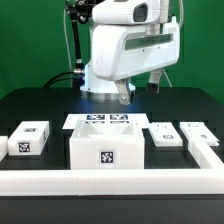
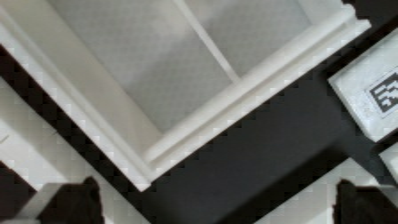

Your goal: Assemble cabinet

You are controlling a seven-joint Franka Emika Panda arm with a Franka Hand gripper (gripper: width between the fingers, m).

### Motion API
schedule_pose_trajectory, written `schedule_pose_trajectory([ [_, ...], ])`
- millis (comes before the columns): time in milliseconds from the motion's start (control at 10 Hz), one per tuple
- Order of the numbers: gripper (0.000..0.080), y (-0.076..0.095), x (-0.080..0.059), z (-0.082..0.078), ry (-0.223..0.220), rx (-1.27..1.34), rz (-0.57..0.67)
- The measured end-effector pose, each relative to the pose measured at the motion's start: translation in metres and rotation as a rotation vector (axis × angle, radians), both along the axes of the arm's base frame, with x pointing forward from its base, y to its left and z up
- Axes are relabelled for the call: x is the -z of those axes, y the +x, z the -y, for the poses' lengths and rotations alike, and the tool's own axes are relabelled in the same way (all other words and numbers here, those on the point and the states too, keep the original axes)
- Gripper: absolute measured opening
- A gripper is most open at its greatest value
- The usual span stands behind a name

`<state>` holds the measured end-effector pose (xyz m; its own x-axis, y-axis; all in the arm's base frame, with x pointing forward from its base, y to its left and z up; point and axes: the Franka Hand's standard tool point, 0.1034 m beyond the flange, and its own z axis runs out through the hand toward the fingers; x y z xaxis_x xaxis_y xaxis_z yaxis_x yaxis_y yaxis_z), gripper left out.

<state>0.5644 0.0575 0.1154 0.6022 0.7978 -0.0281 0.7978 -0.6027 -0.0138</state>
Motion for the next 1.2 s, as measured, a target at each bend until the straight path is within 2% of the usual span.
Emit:
schedule_pose_trajectory([
  [400,0.0650,-0.001,0.001,0.000,0.000,-0.001,0.000],
  [500,0.0650,-0.009,0.006,0.005,0.004,-0.025,0.012],
  [700,0.0650,-0.044,0.011,0.017,0.004,-0.074,0.026],
  [800,0.0650,-0.053,0.014,0.018,0.009,-0.102,0.058],
  [1000,0.0650,-0.055,0.016,0.018,0.009,-0.140,0.064],
  [1200,0.0650,-0.055,0.017,0.018,0.006,-0.290,0.065],
])
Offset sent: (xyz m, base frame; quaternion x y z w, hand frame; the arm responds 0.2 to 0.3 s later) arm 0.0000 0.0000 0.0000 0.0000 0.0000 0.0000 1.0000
